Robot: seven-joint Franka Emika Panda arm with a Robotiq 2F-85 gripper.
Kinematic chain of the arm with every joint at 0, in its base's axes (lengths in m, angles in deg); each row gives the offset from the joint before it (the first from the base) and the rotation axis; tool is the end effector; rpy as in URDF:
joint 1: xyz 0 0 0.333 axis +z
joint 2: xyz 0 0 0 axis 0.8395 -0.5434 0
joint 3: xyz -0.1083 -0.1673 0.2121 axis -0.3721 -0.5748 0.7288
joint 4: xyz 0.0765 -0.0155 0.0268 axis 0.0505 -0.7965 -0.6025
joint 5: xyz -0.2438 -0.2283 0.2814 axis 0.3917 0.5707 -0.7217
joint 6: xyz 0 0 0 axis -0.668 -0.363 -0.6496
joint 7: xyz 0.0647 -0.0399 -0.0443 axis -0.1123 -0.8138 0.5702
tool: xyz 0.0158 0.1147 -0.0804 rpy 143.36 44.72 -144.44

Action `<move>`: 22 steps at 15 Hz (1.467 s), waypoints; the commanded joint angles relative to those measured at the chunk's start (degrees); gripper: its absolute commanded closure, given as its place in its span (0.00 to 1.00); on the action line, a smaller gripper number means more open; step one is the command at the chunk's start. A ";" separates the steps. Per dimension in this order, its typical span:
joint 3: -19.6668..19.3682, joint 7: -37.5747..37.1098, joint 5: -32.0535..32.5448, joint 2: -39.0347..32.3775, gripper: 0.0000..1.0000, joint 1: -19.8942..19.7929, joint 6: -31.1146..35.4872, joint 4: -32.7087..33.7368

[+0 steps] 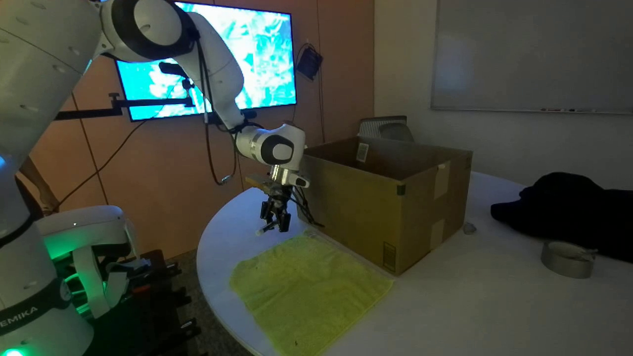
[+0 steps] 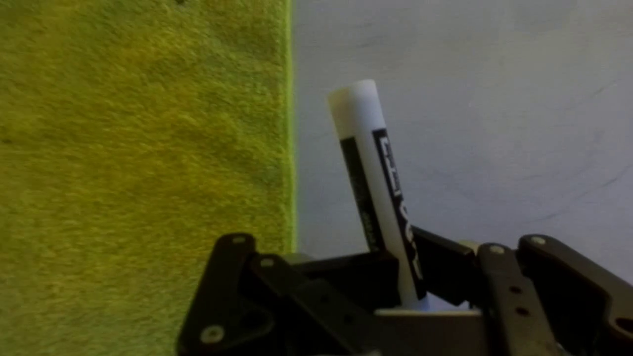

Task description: Put the marker on the towel then fold it and put it inside the box

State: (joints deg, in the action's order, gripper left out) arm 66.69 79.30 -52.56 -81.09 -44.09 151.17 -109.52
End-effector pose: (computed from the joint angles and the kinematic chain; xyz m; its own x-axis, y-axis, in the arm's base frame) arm 0.5603 0.1906 0.0420 0.9285 0.1960 -0.3154 0.1867 -0.9806 -0.0599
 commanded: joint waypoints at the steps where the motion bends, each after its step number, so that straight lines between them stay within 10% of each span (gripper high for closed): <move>1: -1.98 -4.15 0.83 6.18 1.00 -1.58 1.85 -7.02; 18: -12.73 -22.64 10.54 5.27 0.99 -2.66 5.13 -12.11; 22: -12.73 -24.43 10.96 4.66 0.59 -2.46 4.61 -11.74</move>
State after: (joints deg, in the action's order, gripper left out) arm 54.64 57.49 -43.16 -76.39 -47.71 155.17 -121.10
